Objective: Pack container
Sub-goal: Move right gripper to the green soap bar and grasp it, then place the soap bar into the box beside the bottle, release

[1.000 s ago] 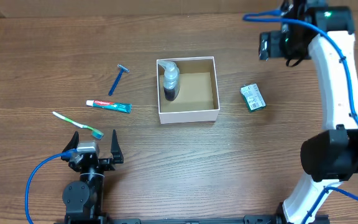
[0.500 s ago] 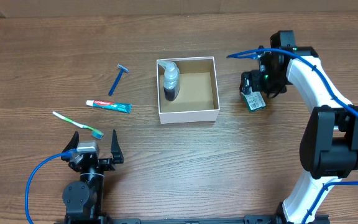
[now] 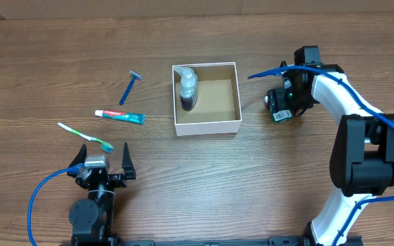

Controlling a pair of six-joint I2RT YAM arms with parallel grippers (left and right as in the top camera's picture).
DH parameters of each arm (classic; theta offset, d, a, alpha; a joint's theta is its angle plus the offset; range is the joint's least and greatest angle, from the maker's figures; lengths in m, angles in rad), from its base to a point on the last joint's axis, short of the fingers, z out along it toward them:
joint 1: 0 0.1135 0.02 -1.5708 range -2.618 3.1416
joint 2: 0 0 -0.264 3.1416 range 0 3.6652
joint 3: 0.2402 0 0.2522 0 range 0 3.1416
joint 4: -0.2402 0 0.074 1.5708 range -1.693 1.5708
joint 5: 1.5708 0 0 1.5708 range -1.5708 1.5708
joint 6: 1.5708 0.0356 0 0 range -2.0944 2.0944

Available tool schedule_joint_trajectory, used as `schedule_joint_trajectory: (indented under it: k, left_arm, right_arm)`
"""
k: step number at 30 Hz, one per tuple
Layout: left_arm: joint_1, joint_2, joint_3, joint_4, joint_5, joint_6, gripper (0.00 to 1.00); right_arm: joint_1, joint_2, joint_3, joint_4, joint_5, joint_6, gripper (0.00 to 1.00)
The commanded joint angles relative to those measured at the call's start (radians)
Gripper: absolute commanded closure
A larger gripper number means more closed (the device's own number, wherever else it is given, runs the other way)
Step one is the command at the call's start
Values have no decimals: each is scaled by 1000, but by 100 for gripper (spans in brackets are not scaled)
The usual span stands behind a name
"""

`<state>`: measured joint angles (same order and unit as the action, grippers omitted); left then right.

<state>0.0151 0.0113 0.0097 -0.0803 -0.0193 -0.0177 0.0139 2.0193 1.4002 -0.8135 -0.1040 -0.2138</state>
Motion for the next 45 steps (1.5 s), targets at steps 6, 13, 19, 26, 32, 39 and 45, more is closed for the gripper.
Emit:
schedule_joint_trajectory:
  k: [6, 13, 19, 26, 32, 39, 45]
  left_arm:
    - [6, -6, -4, 4, -6, 22, 0]
    - [6, -6, -4, 4, -6, 22, 0]
    - [6, -6, -4, 4, -6, 22, 0]
    - [6, -5, -4, 4, -6, 22, 0]
    - [6, -5, -4, 4, -6, 22, 0]
    - [6, -5, -4, 4, -6, 22, 0]
    - [6, -5, -4, 4, -6, 22, 0]
  right_arm:
    - [10, 67, -13, -5, 21, 1, 21]
    - [13, 68, -22, 13, 25, 23, 43]
    - [13, 68, 37, 0, 35, 61, 48]
    - [13, 66, 463, -305, -2, 84, 48]
    - [53, 66, 696, -468, -262, 143, 48]
    - [222, 67, 694, -425, -126, 56, 47]
    - [289, 70, 694, -362, -114, -1, 48]
